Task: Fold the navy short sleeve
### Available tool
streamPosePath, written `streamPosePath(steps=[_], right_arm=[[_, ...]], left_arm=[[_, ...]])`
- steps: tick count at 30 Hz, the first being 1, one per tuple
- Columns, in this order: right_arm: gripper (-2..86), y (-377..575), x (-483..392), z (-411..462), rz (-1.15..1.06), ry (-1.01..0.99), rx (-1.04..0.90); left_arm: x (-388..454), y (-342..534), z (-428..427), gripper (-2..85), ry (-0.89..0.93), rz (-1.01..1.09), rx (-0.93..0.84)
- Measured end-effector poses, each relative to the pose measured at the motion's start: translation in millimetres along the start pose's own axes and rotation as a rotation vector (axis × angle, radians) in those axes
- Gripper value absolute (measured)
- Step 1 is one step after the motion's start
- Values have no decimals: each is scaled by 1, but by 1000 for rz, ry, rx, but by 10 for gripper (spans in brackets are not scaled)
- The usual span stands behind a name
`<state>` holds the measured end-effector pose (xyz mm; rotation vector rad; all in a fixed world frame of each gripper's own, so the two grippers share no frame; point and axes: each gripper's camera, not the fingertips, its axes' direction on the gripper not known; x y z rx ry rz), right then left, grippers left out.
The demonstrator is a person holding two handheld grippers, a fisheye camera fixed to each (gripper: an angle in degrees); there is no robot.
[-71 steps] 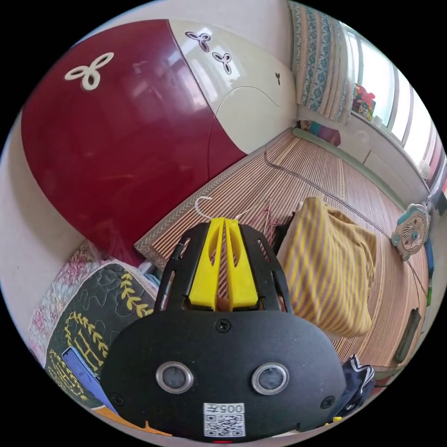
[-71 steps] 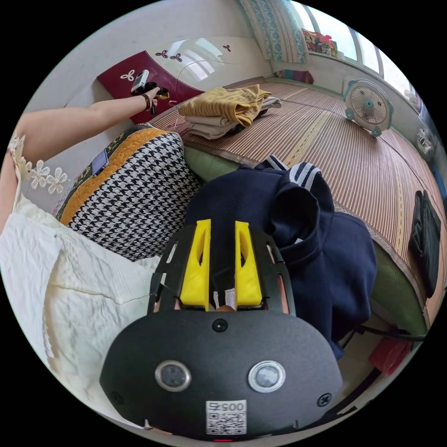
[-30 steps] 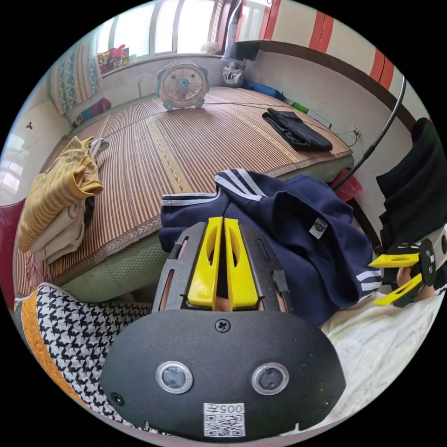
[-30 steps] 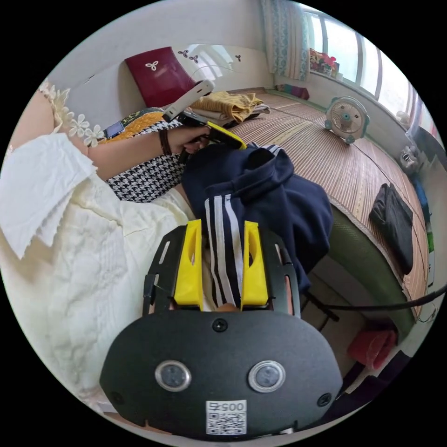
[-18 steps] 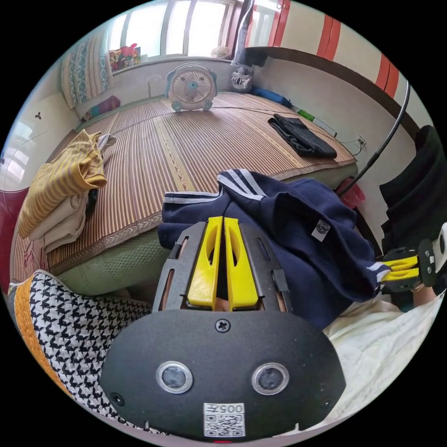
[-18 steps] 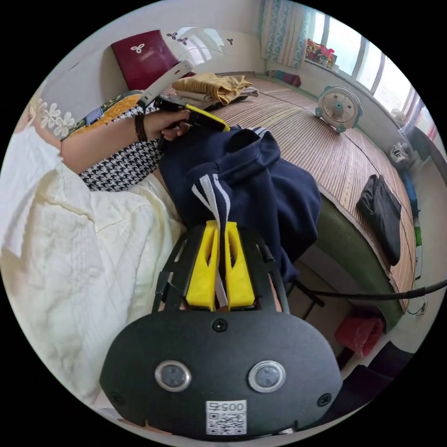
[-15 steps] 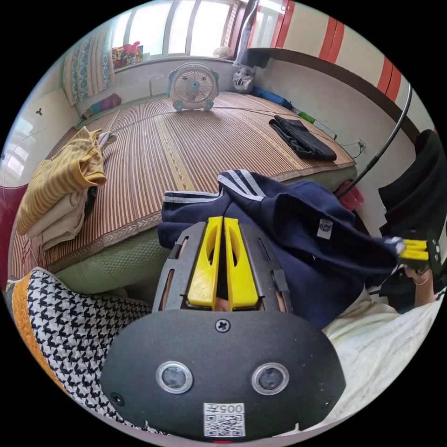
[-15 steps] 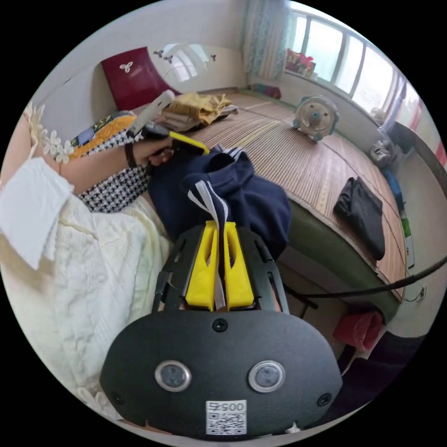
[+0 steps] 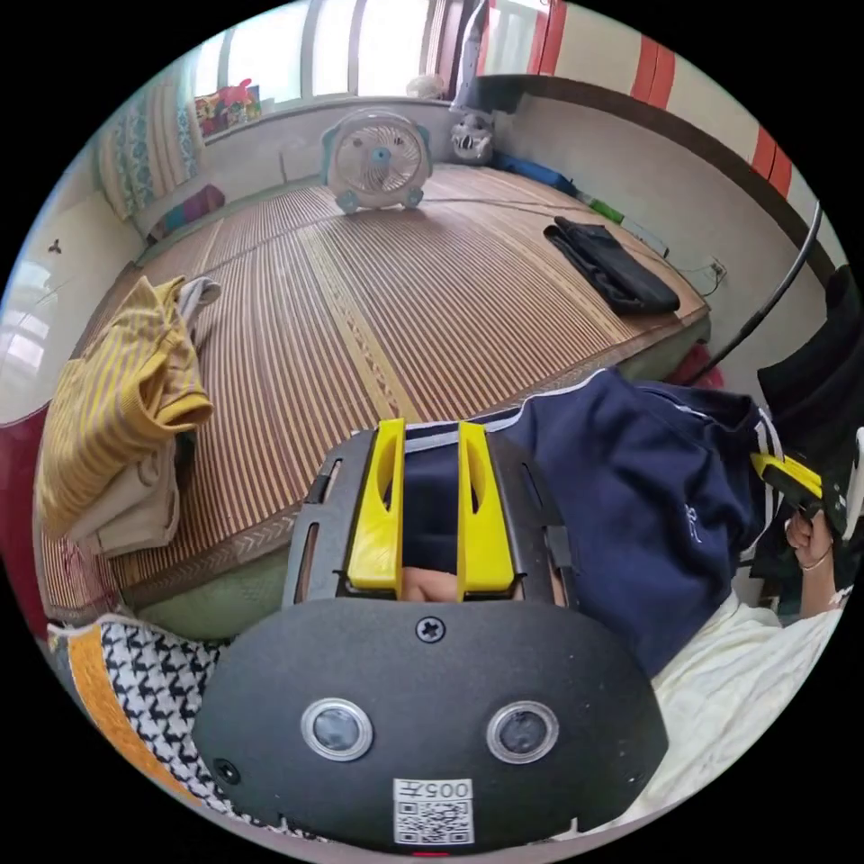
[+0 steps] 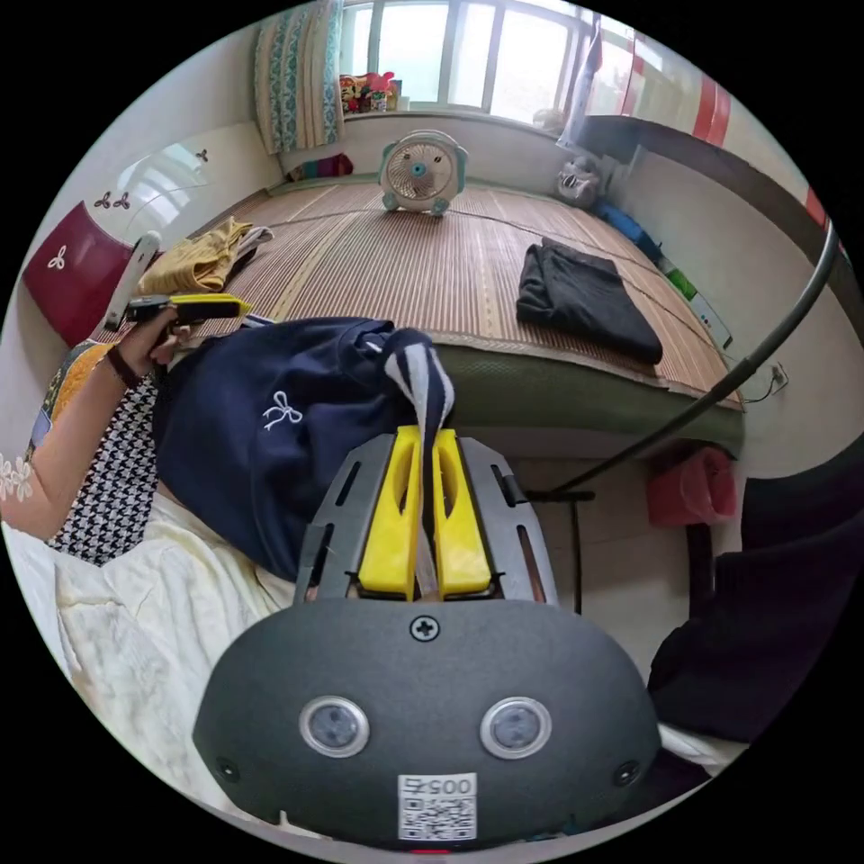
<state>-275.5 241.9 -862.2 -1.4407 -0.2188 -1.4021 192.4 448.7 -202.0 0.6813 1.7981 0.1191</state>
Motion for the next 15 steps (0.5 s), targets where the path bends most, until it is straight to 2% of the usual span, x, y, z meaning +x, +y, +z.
streamPosePath(steps=[9, 15], right_arm=[[-14, 0, 5, 13, 4, -14, -60], [-14, 5, -3, 15, -19, -7, -81]], left_arm=[[55, -44, 75, 96, -9, 332, -211], [65, -47, 88, 72, 27, 328, -274]])
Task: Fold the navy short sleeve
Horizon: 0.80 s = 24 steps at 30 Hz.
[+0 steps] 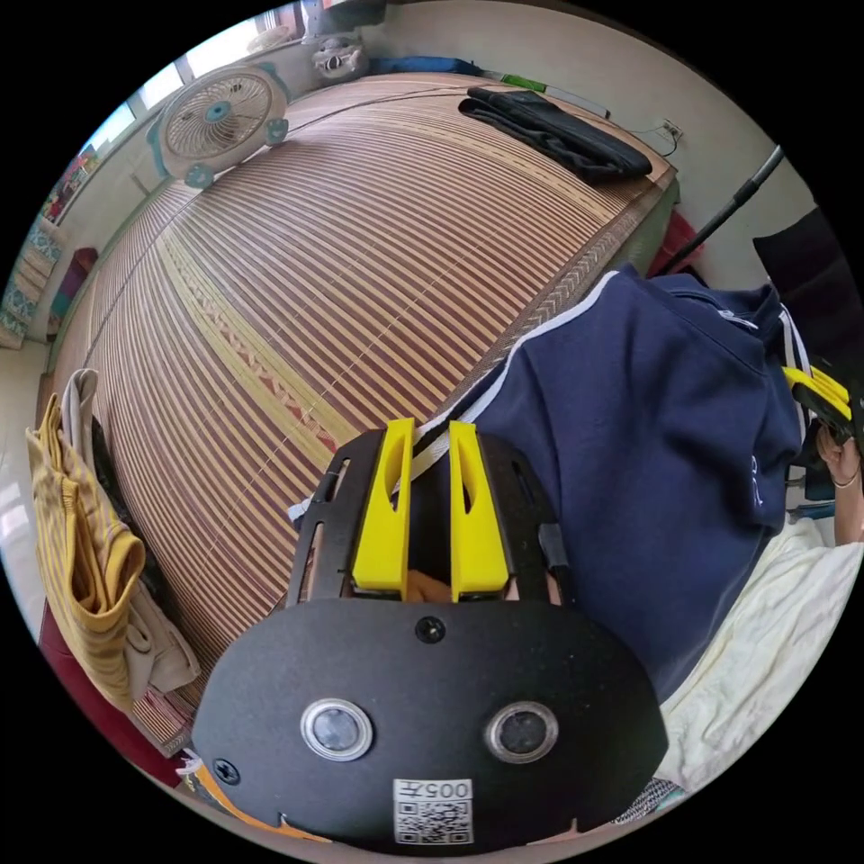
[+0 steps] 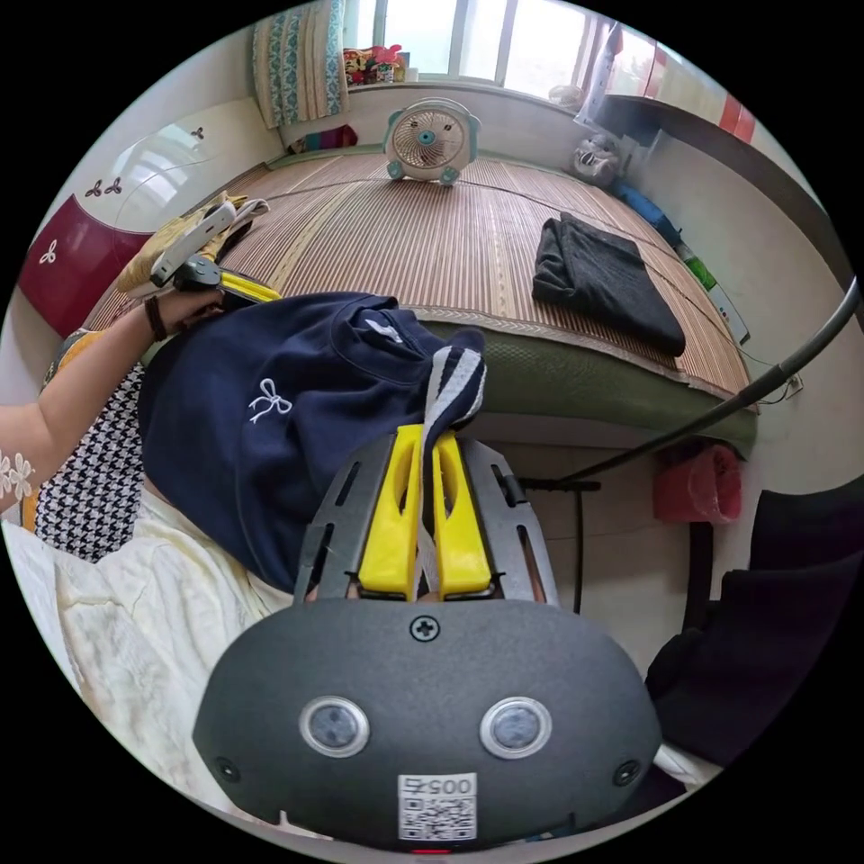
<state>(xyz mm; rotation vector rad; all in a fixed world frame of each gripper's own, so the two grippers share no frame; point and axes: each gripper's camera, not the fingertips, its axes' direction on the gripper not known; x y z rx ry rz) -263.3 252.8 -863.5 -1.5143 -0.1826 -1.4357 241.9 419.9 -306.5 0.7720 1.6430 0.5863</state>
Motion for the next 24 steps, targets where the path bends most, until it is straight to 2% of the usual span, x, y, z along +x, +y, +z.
streamPosePath(steps=[10, 13, 20, 24], right_arm=[[-13, 40, -13, -31, -7, 41, 32], [-13, 62, -13, -54, 1, 102, 70], [-13, 105, -16, -112, 21, 162, 200], [-13, 109, -23, -172, 18, 232, 374]], left_arm=[[16, 35, -23, 6, 9, -109, 108], [21, 65, -53, 3, -21, -176, 224], [40, 162, -188, 1, -115, -305, 635], [65, 222, -281, 1, -201, -337, 886]])
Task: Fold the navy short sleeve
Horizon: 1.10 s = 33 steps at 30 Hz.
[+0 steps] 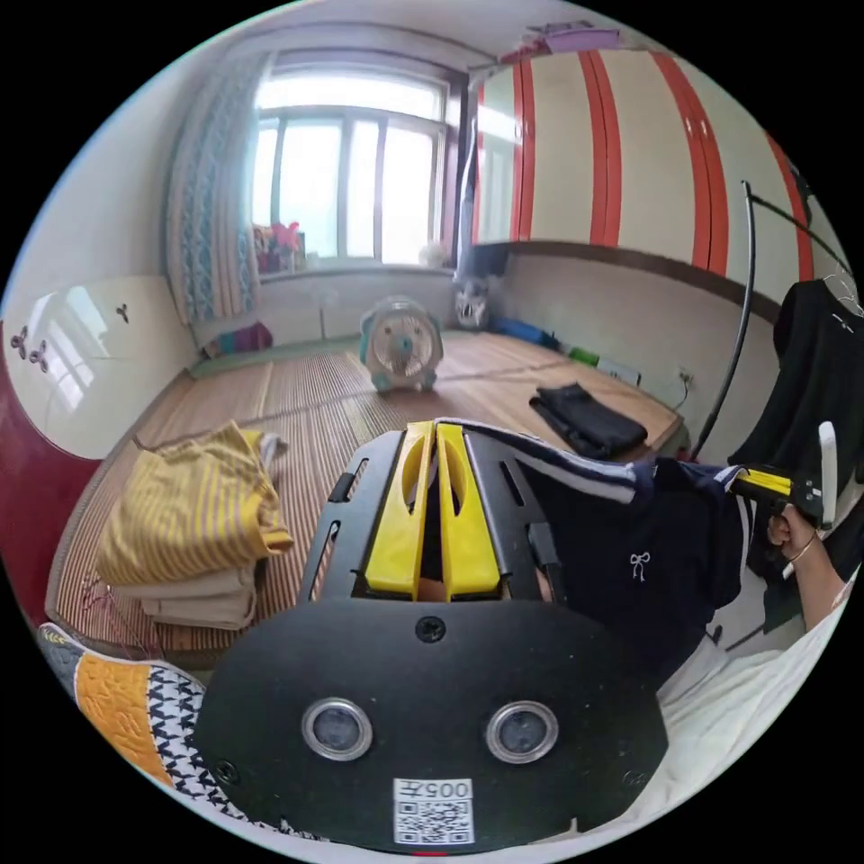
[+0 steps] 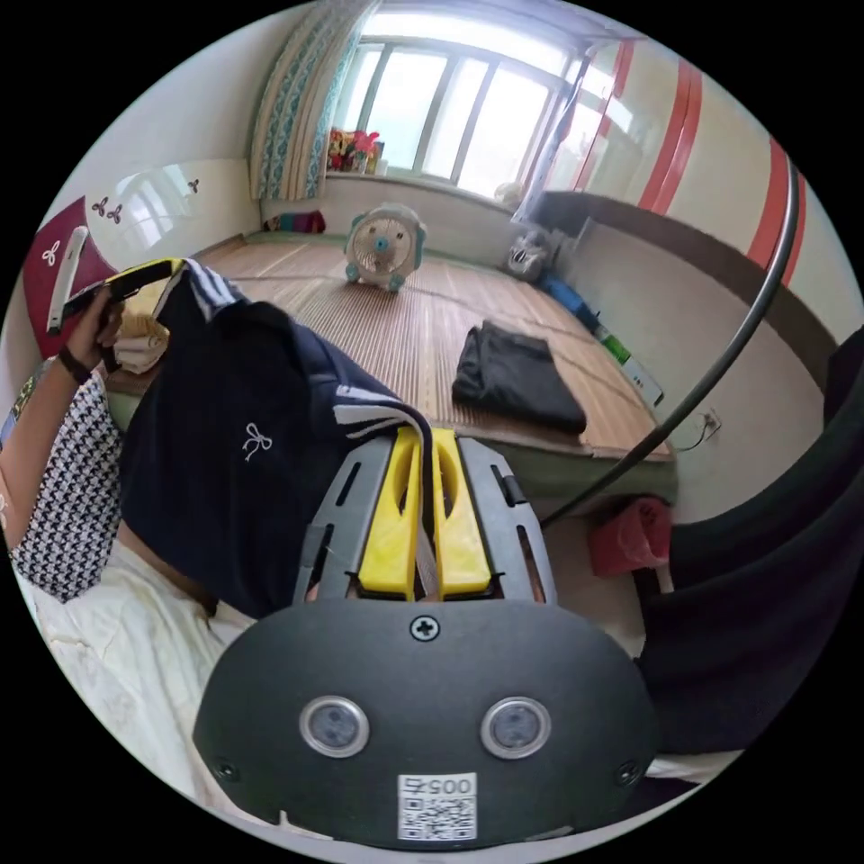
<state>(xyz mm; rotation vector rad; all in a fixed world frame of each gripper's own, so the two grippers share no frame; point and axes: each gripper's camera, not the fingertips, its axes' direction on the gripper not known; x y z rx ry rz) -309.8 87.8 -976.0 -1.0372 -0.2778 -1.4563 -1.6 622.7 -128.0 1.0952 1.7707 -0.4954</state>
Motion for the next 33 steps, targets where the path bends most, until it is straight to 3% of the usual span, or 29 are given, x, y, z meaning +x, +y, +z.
streamPosePath(steps=[9, 13, 18, 25, 33], right_arm=[[-15, -60, 33, -213, 34, 64, 602], [-15, -48, 33, -312, 40, 121, 842], [-15, -16, 37, -386, 58, 157, 1009], [-15, 14, 41, -411, 35, 96, 1054], [-15, -29, 17, -314, -54, 18, 812]], left_arm=[[14, -60, -243, 2, -97, -48, 573], [29, -68, -325, 2, -133, -39, 748], [57, -55, -410, 2, -155, -11, 928], [68, -36, -446, 3, -183, 7, 929], [19, -44, -366, 3, -183, -93, 603]])
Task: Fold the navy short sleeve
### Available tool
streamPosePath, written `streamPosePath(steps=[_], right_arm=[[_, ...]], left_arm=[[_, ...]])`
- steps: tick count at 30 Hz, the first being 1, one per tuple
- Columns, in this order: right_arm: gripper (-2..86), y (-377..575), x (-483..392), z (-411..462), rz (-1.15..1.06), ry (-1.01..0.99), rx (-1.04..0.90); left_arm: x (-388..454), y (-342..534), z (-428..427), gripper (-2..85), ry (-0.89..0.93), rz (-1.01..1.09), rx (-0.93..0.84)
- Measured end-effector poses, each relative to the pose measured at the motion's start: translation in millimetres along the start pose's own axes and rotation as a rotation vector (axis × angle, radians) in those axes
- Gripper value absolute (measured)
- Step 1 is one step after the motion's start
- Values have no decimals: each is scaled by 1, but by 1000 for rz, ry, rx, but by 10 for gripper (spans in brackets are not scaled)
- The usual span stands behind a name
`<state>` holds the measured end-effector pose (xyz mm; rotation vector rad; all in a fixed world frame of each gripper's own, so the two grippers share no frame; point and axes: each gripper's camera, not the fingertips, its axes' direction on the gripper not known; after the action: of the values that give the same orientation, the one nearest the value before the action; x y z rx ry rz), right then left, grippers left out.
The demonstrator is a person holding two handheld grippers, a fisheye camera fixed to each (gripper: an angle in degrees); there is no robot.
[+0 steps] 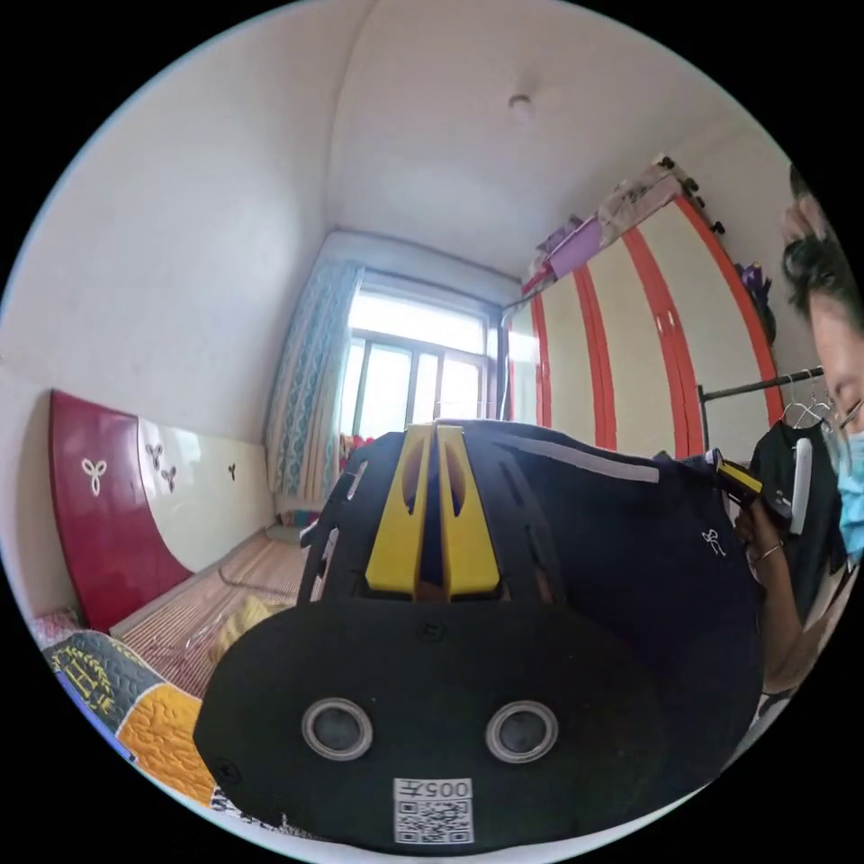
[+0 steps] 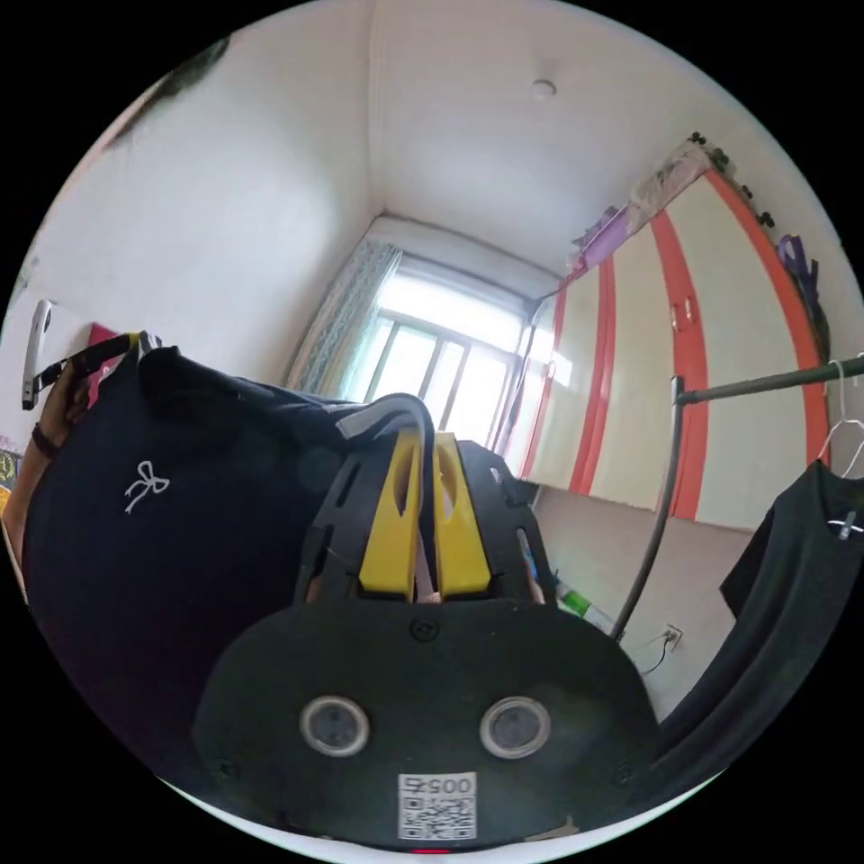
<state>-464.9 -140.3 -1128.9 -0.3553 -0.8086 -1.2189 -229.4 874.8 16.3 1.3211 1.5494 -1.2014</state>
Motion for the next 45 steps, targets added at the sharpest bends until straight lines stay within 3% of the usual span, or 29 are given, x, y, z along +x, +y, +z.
streamPosePath(steps=[7, 15, 19, 24, 28, 32, 34, 37, 45], right_arm=[[-14, 112, -46, 137, 21, -62, -317], [-14, 229, -87, 219, 45, -121, -543], [-13, 262, -85, 264, 82, -151, -593], [-13, 261, -79, 328, 70, -137, -543], [-12, 249, -73, 441, 34, -154, -556], [-4, 269, -92, 571, 15, -188, -578], [22, 311, -118, 662, -19, -180, -733], [36, 373, -135, 729, 17, -172, -972], [96, 469, -95, 697, 132, -190, -1032]], left_arm=[[-33, 83, 81, 3, -88, -84, -271], [-58, 206, 152, 2, -134, -158, -559], [-69, 229, 179, 2, -137, -181, -593], [-75, 221, 232, 5, -122, -123, -498], [-99, 215, 304, 11, -120, -134, -486], [-130, 245, 414, 37, -234, -149, -528], [-141, 270, 459, 65, -316, -177, -657], [-150, 311, 492, 70, -405, -205, -825], [-134, 401, 451, 63, -219, -206, -1021]])
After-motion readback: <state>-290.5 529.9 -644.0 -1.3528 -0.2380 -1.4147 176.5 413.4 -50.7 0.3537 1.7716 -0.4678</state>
